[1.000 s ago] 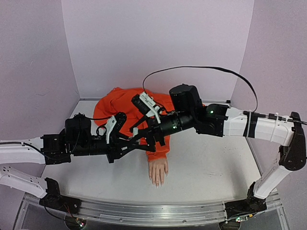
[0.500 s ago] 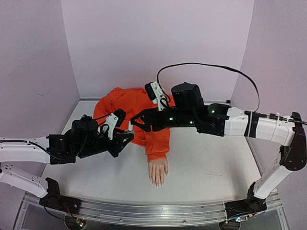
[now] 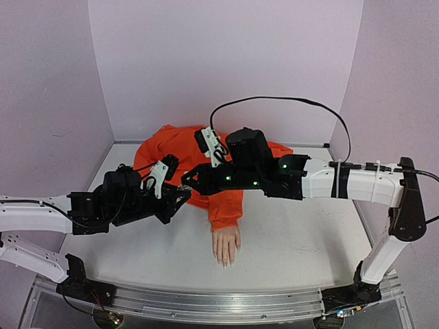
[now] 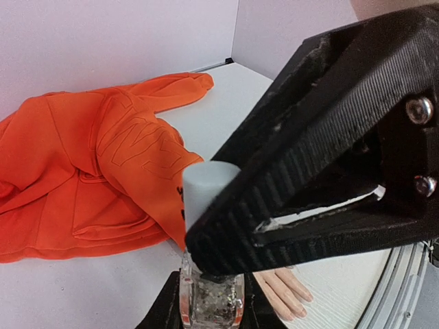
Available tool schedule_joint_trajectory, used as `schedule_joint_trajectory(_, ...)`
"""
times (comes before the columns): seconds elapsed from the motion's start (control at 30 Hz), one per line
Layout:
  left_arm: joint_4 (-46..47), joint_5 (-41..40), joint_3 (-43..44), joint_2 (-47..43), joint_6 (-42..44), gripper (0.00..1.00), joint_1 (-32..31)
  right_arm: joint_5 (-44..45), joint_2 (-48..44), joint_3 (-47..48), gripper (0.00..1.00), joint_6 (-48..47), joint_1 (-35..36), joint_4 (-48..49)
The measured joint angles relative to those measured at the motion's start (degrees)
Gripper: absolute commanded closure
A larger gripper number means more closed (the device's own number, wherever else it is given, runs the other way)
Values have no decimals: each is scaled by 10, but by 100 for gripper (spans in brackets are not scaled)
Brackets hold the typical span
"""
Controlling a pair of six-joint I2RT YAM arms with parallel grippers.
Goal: Paint the nails
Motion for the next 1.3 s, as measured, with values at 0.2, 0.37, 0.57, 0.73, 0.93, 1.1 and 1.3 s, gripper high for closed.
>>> schedule_joint_trajectory(0.2,-22,50,0,-14,-14,100,5,-75,-6,-17,100,-107,-11,13)
schedule_joint_trajectory(0.37,-51,246,0,-49,-10,100,8,-332,-31,-39,100,-245,-41,-9)
schedule_joint_trajectory(0.57,-40,364,-5,-94,9,100,-9,-473,-48,-47,83,-298,-29,17)
schedule_joint_trajectory(0.73,-17,305,-14,-101,20,100,-6,-409,-60,-54,24,-273,-18,23)
schedule_joint_trajectory(0.93,-3,201,-14,-92,42,100,0,-257,-82,-56,11,-202,1,3)
schedule_joint_trajectory(1.1,-14,139,-13,-58,62,100,1,-151,-87,-36,17,-145,1,-66)
schedule_joint_trajectory(1.3,-29,100,-12,-33,75,100,2,-79,-83,15,29,-101,1,-130)
